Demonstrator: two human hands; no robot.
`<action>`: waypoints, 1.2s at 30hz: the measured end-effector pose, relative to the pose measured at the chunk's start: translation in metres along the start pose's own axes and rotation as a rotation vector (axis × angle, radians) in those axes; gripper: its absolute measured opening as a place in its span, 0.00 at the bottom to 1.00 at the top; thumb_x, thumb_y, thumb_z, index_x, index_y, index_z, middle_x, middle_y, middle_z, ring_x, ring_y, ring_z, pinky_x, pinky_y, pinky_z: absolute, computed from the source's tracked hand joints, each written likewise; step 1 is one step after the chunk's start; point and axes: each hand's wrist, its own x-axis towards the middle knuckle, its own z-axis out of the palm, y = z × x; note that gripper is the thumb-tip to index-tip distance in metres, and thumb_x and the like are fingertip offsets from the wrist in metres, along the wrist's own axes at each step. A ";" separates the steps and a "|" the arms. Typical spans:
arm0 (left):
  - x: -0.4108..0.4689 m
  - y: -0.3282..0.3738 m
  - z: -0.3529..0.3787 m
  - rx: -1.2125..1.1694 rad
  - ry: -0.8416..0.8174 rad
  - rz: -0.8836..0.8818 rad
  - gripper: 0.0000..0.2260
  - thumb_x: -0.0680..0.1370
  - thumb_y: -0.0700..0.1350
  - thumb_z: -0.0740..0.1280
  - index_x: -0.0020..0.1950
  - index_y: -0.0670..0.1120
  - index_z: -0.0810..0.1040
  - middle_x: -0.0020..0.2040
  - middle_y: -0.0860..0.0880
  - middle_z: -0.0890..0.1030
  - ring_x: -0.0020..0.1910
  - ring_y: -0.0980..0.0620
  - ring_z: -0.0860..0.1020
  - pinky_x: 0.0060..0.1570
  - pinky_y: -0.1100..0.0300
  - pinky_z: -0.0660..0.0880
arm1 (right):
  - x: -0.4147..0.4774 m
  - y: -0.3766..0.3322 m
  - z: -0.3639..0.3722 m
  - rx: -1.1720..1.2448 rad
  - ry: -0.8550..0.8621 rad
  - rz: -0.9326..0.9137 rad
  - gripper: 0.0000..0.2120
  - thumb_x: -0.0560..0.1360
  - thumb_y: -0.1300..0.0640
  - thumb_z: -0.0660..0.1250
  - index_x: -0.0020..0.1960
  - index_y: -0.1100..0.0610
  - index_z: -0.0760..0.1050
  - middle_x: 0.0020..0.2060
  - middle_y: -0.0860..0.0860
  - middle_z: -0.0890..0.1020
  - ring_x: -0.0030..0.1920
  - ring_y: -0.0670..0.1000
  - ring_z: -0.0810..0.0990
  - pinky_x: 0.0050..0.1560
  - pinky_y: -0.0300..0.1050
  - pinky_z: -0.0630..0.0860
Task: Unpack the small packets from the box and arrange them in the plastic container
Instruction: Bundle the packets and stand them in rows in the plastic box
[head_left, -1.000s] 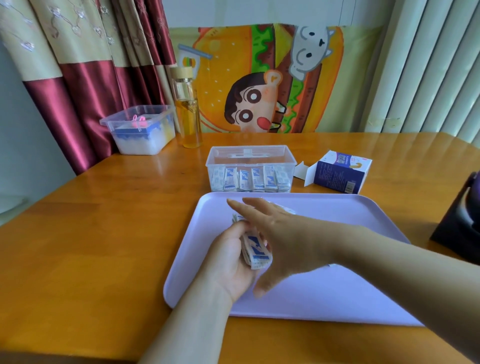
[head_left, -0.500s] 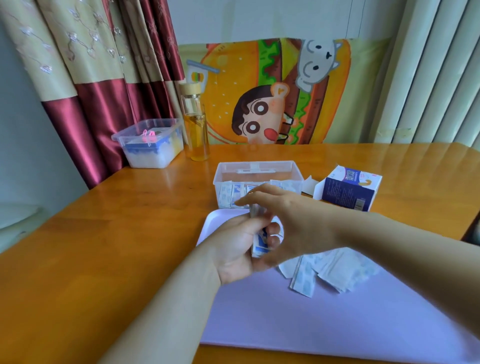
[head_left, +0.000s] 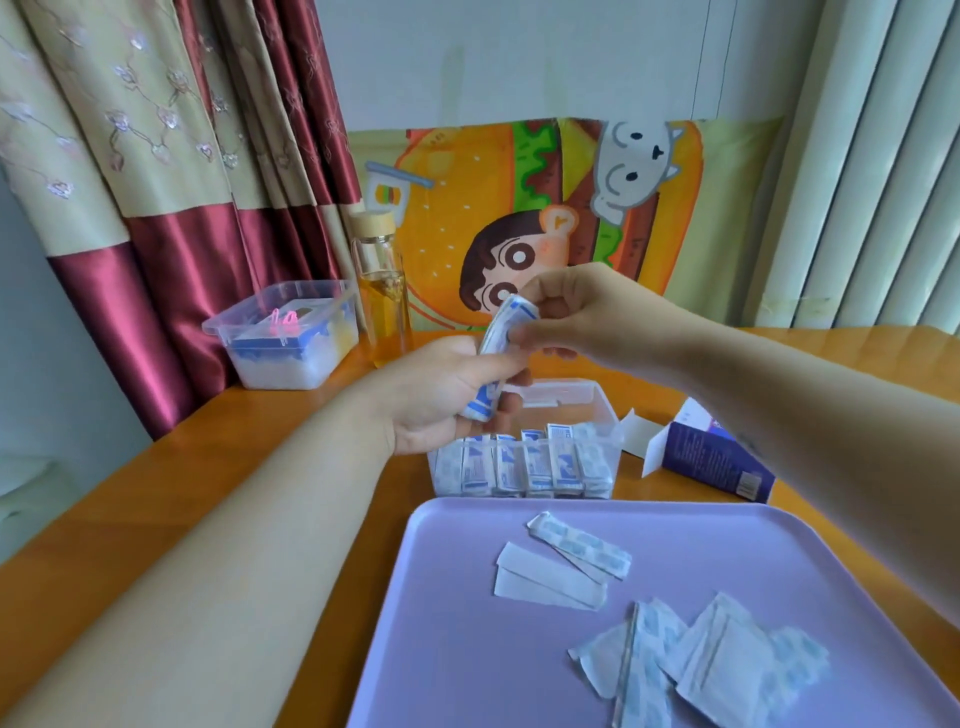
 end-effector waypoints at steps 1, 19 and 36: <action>0.010 0.001 -0.003 0.111 0.062 0.025 0.10 0.80 0.45 0.61 0.59 0.42 0.74 0.43 0.48 0.77 0.38 0.52 0.79 0.39 0.60 0.77 | 0.010 0.005 0.000 -0.022 0.047 0.022 0.02 0.74 0.61 0.69 0.45 0.59 0.79 0.26 0.44 0.78 0.25 0.39 0.72 0.29 0.33 0.68; 0.091 -0.030 -0.026 1.272 -0.149 -0.308 0.13 0.81 0.40 0.56 0.59 0.46 0.77 0.52 0.49 0.79 0.44 0.53 0.75 0.45 0.61 0.72 | 0.071 0.096 0.054 -0.331 -0.316 0.547 0.05 0.75 0.64 0.66 0.50 0.63 0.77 0.40 0.57 0.84 0.40 0.50 0.85 0.40 0.40 0.79; 0.091 -0.035 -0.027 1.415 -0.286 -0.305 0.18 0.80 0.37 0.58 0.68 0.50 0.73 0.67 0.51 0.74 0.61 0.53 0.73 0.60 0.61 0.70 | 0.074 0.109 0.071 -0.752 -0.421 0.407 0.12 0.77 0.57 0.65 0.59 0.59 0.77 0.41 0.52 0.77 0.41 0.51 0.74 0.32 0.36 0.67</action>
